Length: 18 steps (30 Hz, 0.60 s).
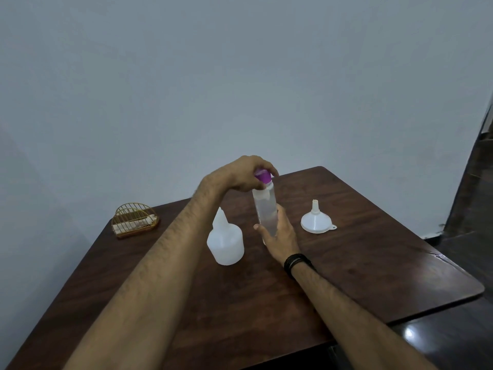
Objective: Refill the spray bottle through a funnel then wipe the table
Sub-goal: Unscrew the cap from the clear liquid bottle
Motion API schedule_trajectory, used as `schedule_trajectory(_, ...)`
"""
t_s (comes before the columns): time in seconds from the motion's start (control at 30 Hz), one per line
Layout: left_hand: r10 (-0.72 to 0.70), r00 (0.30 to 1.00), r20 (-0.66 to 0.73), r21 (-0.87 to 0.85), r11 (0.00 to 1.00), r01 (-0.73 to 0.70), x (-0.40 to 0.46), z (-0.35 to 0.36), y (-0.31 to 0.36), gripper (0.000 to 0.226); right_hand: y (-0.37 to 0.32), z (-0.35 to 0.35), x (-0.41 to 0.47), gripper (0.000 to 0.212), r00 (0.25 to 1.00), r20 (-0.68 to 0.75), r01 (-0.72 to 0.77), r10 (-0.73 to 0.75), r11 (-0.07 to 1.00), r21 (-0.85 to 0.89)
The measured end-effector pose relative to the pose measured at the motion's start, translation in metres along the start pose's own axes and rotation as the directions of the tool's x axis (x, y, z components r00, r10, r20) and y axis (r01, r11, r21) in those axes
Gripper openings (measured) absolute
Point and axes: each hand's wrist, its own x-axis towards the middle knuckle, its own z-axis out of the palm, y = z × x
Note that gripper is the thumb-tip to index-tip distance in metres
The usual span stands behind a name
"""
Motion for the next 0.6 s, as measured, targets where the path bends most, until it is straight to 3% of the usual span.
schedule_trajectory(0.07,-0.026,0.996,-0.081,0.014,1.000,0.028,0.001,0.000,0.000,0.034,0.000,0.000,0.000,0.078,1.000,-0.004,0.002,-0.002,1.000,-0.001)
schedule_trajectory(0.2,-0.071,0.967,-0.246,-0.013,0.997,0.070,-0.002,-0.005,-0.001,0.038,0.003,0.001,0.000,0.078,1.000,-0.004,0.020,-0.020,1.000,0.001)
schedule_trajectory(0.4,-0.223,0.830,-0.511,-0.075,0.974,0.215,-0.055,-0.004,-0.043,0.043,0.007,-0.001,-0.001,0.075,0.997,-0.018,0.069,-0.069,0.998,0.007)
schedule_trajectory(0.5,-0.390,0.732,-0.558,-0.120,0.911,0.394,-0.098,0.026,-0.082,0.049,0.008,-0.001,-0.001,0.078,0.996,-0.026,0.084,-0.083,0.996,0.019)
schedule_trajectory(0.6,-0.517,0.704,-0.487,-0.113,0.836,0.536,-0.134,0.066,-0.114,0.042,0.005,-0.002,-0.003,0.094,0.992,-0.100,0.077,-0.077,0.997,-0.006)
